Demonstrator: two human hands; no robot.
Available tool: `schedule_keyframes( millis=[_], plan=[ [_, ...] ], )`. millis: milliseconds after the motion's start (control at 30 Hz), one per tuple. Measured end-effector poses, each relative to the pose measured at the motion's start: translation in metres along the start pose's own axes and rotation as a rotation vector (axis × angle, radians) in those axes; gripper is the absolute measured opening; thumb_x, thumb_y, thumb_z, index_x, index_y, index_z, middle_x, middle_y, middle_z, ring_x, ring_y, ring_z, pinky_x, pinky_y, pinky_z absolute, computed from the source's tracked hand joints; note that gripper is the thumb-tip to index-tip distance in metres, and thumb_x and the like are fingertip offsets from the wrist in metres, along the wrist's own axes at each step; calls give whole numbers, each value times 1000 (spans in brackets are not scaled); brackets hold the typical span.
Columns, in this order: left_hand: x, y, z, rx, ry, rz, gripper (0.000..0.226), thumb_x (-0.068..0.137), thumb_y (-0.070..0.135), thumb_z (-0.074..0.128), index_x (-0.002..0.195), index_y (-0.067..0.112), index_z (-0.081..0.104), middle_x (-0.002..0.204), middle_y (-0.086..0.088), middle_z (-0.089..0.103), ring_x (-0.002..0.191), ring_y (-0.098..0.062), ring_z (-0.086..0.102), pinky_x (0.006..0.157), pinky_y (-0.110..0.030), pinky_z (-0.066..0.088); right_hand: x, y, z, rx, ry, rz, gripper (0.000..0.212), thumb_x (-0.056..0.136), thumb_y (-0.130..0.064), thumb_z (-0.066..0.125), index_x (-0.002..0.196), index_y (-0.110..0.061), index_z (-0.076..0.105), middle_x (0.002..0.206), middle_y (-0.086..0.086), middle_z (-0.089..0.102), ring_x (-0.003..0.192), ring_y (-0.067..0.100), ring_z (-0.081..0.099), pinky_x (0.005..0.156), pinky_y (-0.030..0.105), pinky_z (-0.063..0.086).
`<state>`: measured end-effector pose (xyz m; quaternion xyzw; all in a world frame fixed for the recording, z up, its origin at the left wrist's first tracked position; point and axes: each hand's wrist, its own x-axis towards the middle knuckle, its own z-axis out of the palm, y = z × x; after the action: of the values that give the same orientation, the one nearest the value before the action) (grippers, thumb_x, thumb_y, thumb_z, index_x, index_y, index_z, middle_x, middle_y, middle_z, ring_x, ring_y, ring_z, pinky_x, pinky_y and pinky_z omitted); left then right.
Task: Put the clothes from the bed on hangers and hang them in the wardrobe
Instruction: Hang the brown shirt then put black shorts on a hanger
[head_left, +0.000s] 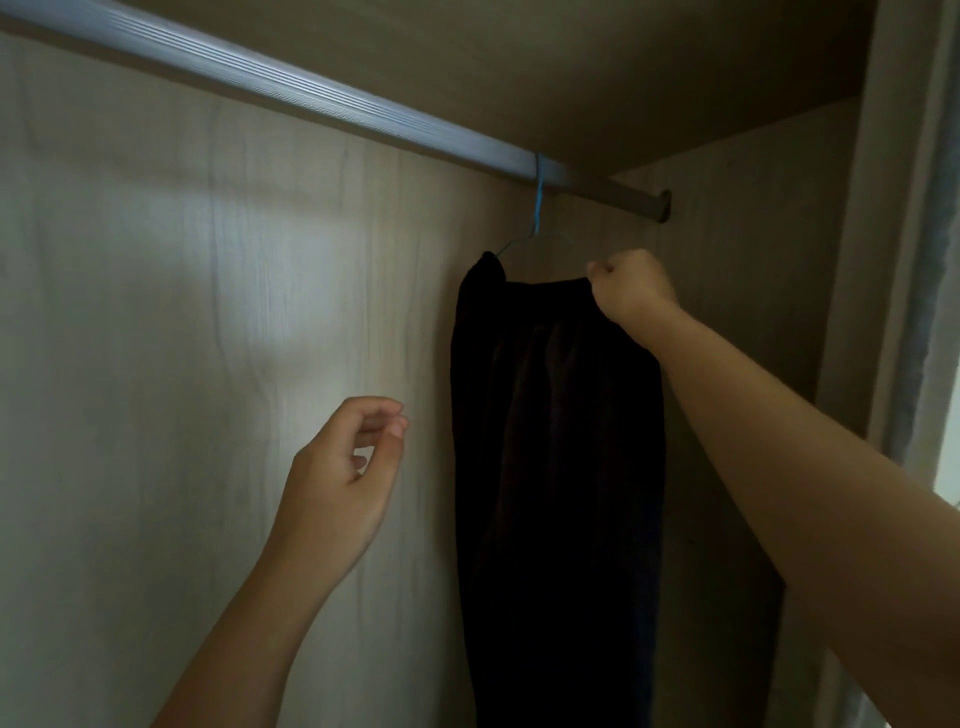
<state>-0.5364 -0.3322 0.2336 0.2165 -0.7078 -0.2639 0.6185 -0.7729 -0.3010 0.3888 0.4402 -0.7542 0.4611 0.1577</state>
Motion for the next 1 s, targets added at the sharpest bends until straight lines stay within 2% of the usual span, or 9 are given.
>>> schedule_keyframes(
  millis=[100,200,400,533,667,767,833,933,1000],
  plan=[
    [0,-1,-2,24,8,-16,18,89,19,51,85,37,55,96,12,66,94,-3,61,76,-17,41,-1,4,1,4,52,-55,36,95,-26,42,99,2,64,105,22,64,95,33,59,68,25,33],
    [2,-1,-3,61,18,-6,18,89,19,51,86,36,55,96,12,66,96,5,57,78,-13,40,-5,2,1,15,92,-82,36,96,-27,41,92,1,64,89,17,61,76,23,49,64,24,30],
    [1,-1,-9,128,33,20,12,90,18,51,96,26,58,98,21,61,99,10,53,82,-11,39,-17,1,5,86,133,-134,37,95,-29,43,90,0,66,75,9,54,73,21,50,62,24,30],
    [3,-1,-20,160,38,36,13,89,17,52,96,26,58,98,21,62,98,11,55,83,-13,41,-14,-8,6,149,138,-86,37,95,-29,43,92,-1,66,63,4,49,72,20,48,52,26,28],
    [5,-2,-35,181,85,48,14,89,15,51,97,24,58,101,18,62,98,2,58,88,-18,41,-20,-15,15,255,180,-149,40,94,-28,45,63,-7,58,53,-3,41,70,20,47,56,24,25],
    [1,-3,-43,214,79,48,16,89,14,51,100,22,58,102,17,61,101,1,56,91,-21,40,-35,-8,26,340,174,-197,36,93,-28,48,67,-7,62,54,-1,45,67,15,49,57,24,27],
    [-2,-7,-48,263,63,65,19,89,15,52,105,22,58,106,12,61,101,0,55,91,-16,38,-45,0,28,422,131,-200,40,91,-30,52,54,-14,53,50,-1,42,51,4,43,53,25,30],
    [-1,-12,-57,355,97,155,25,89,15,53,114,15,57,117,6,55,107,-6,52,90,-1,32,-66,12,34,525,77,-230,50,88,-25,57,44,-18,36,41,-7,31,38,4,31,45,18,24],
    [1,-15,-63,421,142,210,33,87,20,51,117,8,56,123,-1,53,115,-14,49,97,-4,28,-85,19,41,590,42,-267,53,88,-18,59,43,-19,30,34,-8,29,37,3,28,41,14,20]
  ],
)
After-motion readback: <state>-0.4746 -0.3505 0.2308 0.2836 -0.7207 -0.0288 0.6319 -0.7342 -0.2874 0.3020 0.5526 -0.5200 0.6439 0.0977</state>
